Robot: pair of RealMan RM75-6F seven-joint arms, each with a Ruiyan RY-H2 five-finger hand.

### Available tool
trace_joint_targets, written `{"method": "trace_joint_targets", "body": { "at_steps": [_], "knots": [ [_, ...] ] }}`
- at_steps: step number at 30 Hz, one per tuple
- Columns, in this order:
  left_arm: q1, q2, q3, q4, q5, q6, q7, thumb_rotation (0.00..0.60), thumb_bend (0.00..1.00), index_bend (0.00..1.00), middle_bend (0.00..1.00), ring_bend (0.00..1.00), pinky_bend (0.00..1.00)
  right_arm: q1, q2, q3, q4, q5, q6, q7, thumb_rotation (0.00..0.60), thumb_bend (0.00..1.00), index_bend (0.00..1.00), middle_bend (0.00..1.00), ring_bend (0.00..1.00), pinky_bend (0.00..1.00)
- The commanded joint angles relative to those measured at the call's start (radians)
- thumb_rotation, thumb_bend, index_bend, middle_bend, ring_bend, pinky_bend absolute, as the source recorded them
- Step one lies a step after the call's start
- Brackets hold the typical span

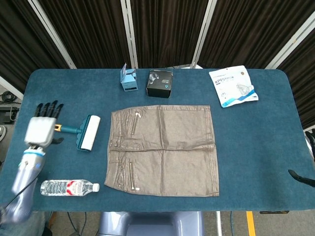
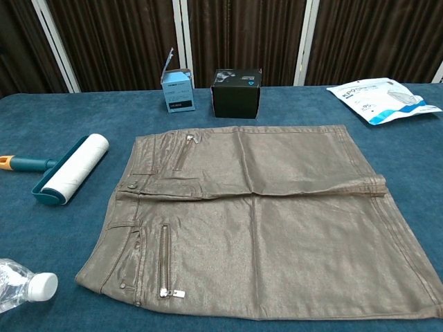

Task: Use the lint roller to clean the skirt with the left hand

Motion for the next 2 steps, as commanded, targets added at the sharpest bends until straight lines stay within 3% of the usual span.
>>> {"method": "trace_joint_targets", "body": {
  "at_steps": [1,2],
  "knots": [
    [0.224,0.094,0.069,-0.108,0.272,0.215,-0.183,0.600,0.00,0.00,0.00,0.00,0.00,0.000,-0.002,0.000,0.004,-0.001,0.003,0.003,0.600,0.00,0.00,0.00,0.00,0.00],
    [0.241,0.093,0.074,-0.104,0.294,0.230,-0.183,0.600,0.00,0.00,0.00,0.00,0.00,0.000,-0.003,0.001,0.007,-0.001,0.004,0.005,0.600,0.00,0.00,0.00,0.00,0.00]
  ]
}}
